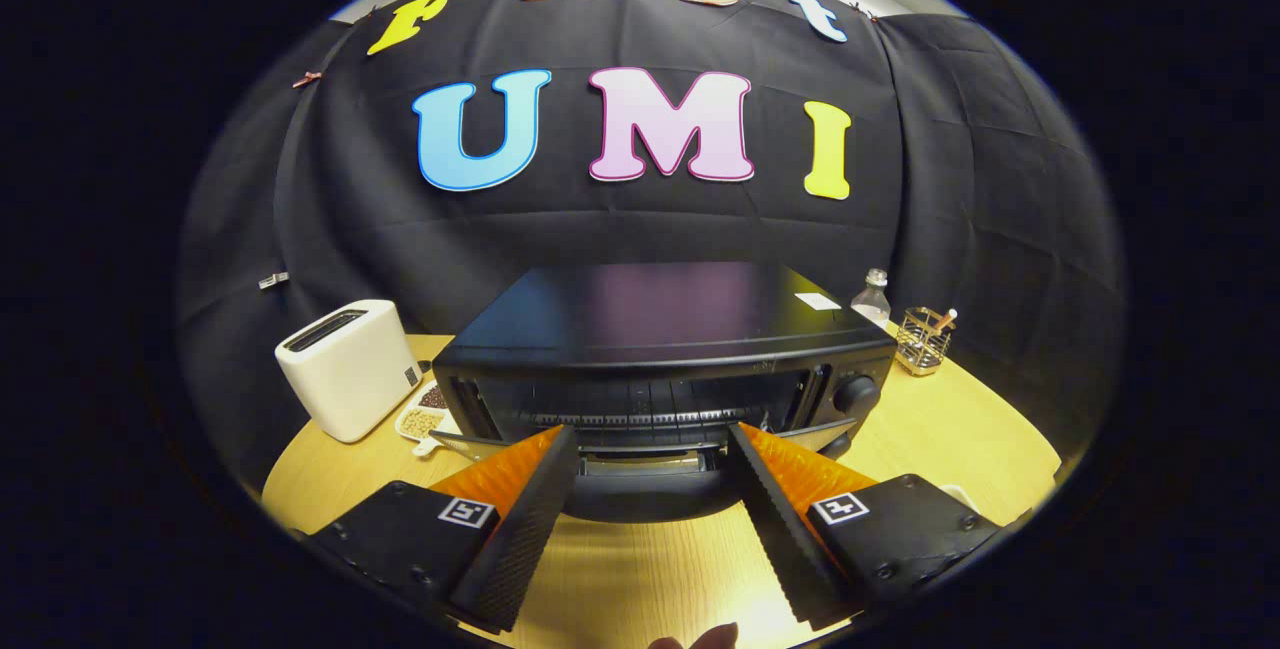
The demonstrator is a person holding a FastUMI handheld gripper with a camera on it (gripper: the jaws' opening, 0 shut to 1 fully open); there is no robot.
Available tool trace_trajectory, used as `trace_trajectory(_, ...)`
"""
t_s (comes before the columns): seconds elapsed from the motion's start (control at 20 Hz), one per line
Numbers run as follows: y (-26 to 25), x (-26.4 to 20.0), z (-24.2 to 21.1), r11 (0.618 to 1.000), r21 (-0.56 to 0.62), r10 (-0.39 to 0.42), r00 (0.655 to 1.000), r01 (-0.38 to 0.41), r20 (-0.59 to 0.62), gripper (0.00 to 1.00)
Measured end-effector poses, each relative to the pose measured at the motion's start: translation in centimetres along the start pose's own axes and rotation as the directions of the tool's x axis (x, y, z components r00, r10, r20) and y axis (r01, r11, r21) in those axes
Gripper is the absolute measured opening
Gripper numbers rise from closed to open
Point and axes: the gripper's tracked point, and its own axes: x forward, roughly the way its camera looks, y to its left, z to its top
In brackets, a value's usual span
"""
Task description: Open the toaster oven, put the food inside, and close the toaster oven door.
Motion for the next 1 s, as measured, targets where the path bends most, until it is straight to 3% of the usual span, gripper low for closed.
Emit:
trace_trajectory(0.7, -0.5, -3.3, -7.6, 0.998, -0.039, 0.039, 0.985, -0.046, -0.169, 0.99)
trace_trajectory(1.0, -0.7, -5.2, -14.7, 0.995, -0.055, 0.058, 0.928, -0.084, -0.368, 0.99)
